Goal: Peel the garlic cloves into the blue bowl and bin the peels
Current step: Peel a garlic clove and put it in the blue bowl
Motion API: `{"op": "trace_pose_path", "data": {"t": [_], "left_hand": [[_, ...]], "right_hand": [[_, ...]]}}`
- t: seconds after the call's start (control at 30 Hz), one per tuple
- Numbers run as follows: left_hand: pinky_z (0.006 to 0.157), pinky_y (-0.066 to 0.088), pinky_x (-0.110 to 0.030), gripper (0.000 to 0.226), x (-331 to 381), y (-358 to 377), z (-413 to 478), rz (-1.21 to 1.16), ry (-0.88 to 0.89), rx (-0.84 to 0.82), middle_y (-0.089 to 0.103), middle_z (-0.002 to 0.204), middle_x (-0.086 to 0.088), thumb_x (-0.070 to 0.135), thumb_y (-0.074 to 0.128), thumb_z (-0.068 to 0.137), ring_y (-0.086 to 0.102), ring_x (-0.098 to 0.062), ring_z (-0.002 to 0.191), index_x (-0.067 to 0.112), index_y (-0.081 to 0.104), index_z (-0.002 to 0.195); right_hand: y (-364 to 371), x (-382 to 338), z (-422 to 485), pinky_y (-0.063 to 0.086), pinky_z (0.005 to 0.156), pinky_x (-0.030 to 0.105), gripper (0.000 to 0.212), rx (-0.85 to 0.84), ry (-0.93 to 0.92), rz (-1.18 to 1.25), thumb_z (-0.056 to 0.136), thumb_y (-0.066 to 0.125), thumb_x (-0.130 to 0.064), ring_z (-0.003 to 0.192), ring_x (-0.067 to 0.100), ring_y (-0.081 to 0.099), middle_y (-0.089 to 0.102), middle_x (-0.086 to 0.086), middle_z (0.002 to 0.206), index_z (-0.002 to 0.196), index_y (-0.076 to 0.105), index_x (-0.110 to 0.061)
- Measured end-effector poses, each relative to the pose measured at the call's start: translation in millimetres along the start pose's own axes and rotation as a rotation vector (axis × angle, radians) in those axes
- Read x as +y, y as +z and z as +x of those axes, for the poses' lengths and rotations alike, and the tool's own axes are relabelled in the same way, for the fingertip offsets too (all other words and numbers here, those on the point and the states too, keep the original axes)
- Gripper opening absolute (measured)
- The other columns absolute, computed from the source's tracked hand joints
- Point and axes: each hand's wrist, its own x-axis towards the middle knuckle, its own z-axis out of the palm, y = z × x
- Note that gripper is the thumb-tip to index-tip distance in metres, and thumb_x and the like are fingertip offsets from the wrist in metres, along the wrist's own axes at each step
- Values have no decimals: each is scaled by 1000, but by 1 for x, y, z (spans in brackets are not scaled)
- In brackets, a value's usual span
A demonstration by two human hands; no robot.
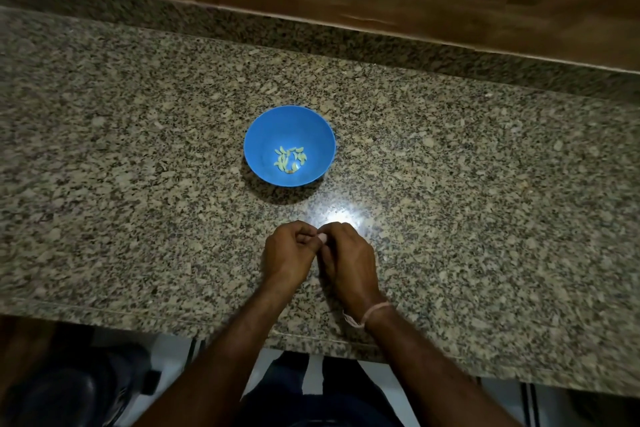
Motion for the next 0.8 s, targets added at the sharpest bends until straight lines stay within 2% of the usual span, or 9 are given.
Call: {"op": "trace_pose_path", "data": {"t": [0.1,0.17,0.3,0.37,0.43,0.5,0.57,0.67,0.8], "left_hand": [[63,50,-23,14,3,5,-2,-25,-26,1,74,69,11,32,80,87,69,-3,67,25,76,76],[65,54,-27,16,4,8,-1,-74,-57,13,74,66,7,30,80,87,71,-9,65,22,76,74],[69,49,-23,9,12,13,-3,-29,0,113,72,79,8,24,81,87,69,-12,76,19,75,91],[67,49,-23,8,18,16,-10,-49,47,152,71,81,9,24,79,89,68,-9,75,20,73,93],[58,49,-21,7,23,20,-20,-190,50,72,73,74,4,23,75,94,67,-8,66,16,75,91],[52,47,-23,9,26,23,-29,-407,-34,-24,73,70,-4,17,70,97,63,-12,58,9,76,95],[53,47,-25,8,25,24,-32,-540,-104,-35,72,67,-8,11,70,97,59,-13,55,4,75,96],[53,46,-24,8,25,23,-34,-579,-142,-35,70,66,-8,8,69,97,56,-13,54,2,75,95],[53,48,-22,11,26,25,-37,-571,-170,-47,68,65,-7,8,68,98,56,-11,53,1,74,94]], "right_hand": [[-10,1,-1,53,70,33,10,-6,90,232,98,63,-11,83,12,63,66,-7,91,102,63,-20],[-13,6,0,59,74,33,16,4,258,443,92,70,-3,83,17,69,71,-3,87,99,67,-17],[-19,19,4,59,88,57,12,-21,552,836,82,77,-7,83,30,70,74,10,85,91,75,-14],[-26,20,8,59,84,54,11,-32,594,940,85,78,-2,82,32,68,71,15,82,93,74,-6],[-34,19,10,61,74,46,11,-50,599,1033,89,76,3,75,31,68,70,16,78,97,68,3],[-40,16,11,62,70,40,8,-81,599,1087,91,73,4,70,30,69,71,17,78,97,67,5],[-43,16,10,62,77,44,4,-121,594,1088,92,72,4,74,31,71,74,20,81,95,72,1],[-47,21,7,60,91,55,10,-173,583,1097,90,75,3,85,36,72,75,23,89,98,77,-3],[-54,25,6,63,86,51,12,-199,483,936,90,79,-5,86,38,75,76,27,92,101,77,-2]]}}
